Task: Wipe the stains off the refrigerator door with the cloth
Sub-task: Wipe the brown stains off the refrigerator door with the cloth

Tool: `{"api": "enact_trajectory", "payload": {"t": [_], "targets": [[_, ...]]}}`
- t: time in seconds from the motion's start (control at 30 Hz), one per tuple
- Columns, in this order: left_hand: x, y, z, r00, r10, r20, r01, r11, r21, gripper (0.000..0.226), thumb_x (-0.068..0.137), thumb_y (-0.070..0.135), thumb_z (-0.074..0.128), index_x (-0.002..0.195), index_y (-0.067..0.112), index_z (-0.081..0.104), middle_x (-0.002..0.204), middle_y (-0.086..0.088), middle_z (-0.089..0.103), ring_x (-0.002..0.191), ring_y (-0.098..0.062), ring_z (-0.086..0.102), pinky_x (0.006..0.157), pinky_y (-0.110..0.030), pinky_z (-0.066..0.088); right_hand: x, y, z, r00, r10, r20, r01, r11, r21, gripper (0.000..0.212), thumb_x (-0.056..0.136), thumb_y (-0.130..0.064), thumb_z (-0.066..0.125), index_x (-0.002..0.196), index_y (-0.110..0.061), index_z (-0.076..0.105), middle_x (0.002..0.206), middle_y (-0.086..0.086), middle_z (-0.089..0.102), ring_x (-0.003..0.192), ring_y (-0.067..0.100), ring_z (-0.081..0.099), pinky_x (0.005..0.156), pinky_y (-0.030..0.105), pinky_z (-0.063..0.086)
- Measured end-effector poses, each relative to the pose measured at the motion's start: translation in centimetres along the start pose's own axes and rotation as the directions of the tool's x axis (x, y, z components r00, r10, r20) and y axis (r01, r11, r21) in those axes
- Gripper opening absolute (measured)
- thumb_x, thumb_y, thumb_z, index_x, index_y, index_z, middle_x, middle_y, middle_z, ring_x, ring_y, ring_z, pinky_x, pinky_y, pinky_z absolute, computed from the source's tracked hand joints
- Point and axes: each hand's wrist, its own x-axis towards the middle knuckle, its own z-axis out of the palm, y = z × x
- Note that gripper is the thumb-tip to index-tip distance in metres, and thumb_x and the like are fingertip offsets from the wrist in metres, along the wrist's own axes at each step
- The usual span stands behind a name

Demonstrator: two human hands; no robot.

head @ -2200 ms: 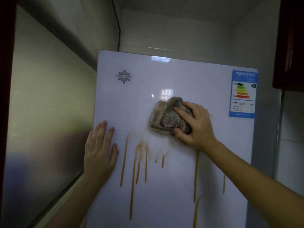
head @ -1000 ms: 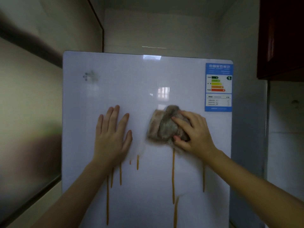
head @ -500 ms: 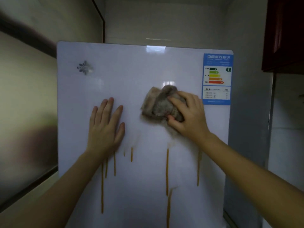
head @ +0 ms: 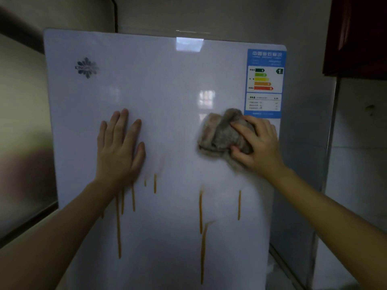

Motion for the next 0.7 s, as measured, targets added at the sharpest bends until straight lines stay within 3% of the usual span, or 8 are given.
{"api": "enact_trajectory", "payload": {"t": [0.13,0.3,0.37,0.53,0.7], "targets": [[-0.1,-0.1,-0.1,1.0,0.003,0.005,-0.003,1.0,-0.002,0.056,0.098,0.034,0.044,0.15,0.011,0.042,0.164,-0.017,0.026,0.153,-0.034,0.02,0.126,-0.054,0.013,0.3,-3.1,1.8,0.999,0.044,-0.019,-0.043,0.998,0.052,0.061,0.084,-0.041,0.071,0.138,-0.013,0.062,0.136,0.017,0.056,0.123,0.034,0.052,0.1,0.04,0.036],[0.0,-0.3,0.0,1.0,0.013,0.007,-0.013,1.0,0.009,0.056,0.098,0.034,0.043,0.15,0.011,0.042,0.163,-0.018,0.026,0.153,-0.035,0.021,0.126,-0.055,0.014,-5.1,-3.2,1.8,0.971,-0.21,0.111,0.207,0.977,0.043,0.065,0.087,-0.045,0.071,0.144,-0.018,0.052,0.143,0.014,0.051,0.126,0.035,0.052,0.103,0.043,0.04],[0.0,-0.4,0.0,1.0,0.024,0.004,-0.024,1.0,0.016,0.056,0.099,0.035,0.042,0.15,0.011,0.042,0.163,-0.018,0.027,0.153,-0.035,0.021,0.125,-0.055,0.015,-7.0,-1.6,0.7,0.961,-0.234,0.149,0.235,0.972,0.007,0.065,0.088,-0.047,0.067,0.144,-0.019,0.05,0.143,0.013,0.049,0.125,0.035,0.053,0.102,0.044,0.041],[0.0,-0.2,0.0,1.0,0.012,0.013,-0.012,1.0,0.009,0.056,0.1,0.034,0.042,0.15,0.011,0.04,0.164,-0.018,0.025,0.154,-0.034,0.019,0.126,-0.055,0.014,-6.5,1.0,-1.5,0.995,-0.056,0.079,0.062,0.996,-0.064,0.061,0.088,-0.044,0.065,0.139,-0.014,0.057,0.136,0.02,0.054,0.119,0.038,0.053,0.1,0.046,0.041],[0.0,-0.3,0.1,1.0,0.019,0.015,-0.019,1.0,0.002,0.057,0.1,0.034,0.043,0.151,0.011,0.039,0.164,-0.018,0.024,0.154,-0.034,0.018,0.125,-0.055,0.015,-3.0,-3.2,1.0,0.991,0.129,-0.019,-0.129,0.991,0.031,0.061,0.085,-0.041,0.067,0.138,-0.011,0.06,0.136,0.019,0.054,0.12,0.035,0.05,0.099,0.042,0.038]]}}
